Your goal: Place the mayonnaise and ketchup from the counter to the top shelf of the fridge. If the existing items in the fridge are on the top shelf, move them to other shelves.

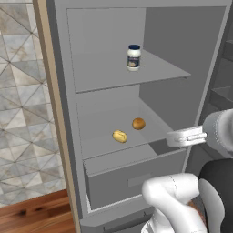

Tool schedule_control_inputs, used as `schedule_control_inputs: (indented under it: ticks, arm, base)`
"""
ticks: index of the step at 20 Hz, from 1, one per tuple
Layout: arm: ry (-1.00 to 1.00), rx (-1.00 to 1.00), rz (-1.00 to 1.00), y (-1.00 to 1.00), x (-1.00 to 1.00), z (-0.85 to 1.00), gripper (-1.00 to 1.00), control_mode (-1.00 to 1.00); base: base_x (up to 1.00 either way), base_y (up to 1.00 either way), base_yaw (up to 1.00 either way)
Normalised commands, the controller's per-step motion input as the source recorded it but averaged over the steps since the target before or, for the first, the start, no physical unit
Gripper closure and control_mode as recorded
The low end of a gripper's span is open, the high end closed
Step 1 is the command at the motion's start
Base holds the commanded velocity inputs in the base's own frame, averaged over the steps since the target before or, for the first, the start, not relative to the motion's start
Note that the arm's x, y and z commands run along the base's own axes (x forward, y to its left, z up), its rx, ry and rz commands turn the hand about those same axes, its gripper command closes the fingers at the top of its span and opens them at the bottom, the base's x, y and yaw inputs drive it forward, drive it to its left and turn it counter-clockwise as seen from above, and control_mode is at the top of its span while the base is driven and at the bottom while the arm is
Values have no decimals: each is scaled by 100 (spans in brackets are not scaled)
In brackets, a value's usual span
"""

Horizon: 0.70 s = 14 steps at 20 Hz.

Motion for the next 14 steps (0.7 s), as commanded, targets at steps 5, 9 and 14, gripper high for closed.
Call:
schedule_control_inputs:
  ticks: [5,9,14]
  arm:
    - [0,0,0,0,-6,0,-100,-100]
    - [0,0,1,0,-36,0,-100,100]
    - [0,0,0,0,0,0,-100,100]
  base:
    - [0,0,0]
    - [-50,0,3]
    - [-100,20,2]
